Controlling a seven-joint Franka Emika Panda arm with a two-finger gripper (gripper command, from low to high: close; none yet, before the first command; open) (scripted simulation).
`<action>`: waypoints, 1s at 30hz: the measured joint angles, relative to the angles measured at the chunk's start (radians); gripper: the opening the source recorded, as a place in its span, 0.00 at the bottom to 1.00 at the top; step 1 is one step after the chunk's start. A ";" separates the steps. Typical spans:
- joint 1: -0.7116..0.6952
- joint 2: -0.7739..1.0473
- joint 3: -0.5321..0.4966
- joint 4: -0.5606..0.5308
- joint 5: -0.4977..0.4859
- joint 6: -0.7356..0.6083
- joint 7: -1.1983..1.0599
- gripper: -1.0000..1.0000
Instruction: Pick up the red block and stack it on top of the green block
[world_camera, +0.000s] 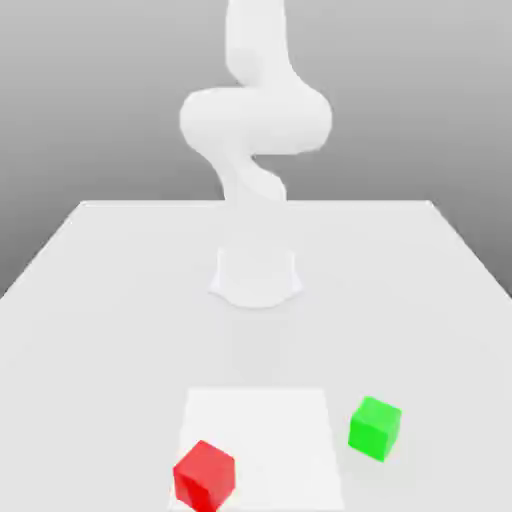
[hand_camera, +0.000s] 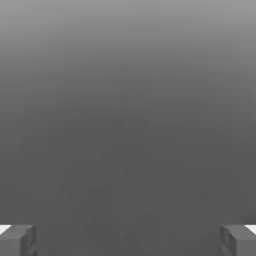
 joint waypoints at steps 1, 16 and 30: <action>-0.012 0.039 0.007 -0.006 -0.004 0.015 0.021 0.50; -0.125 0.587 0.048 -0.092 -0.067 0.216 0.310 0.50; -0.142 1.087 0.024 -0.122 -0.036 0.481 0.442 0.00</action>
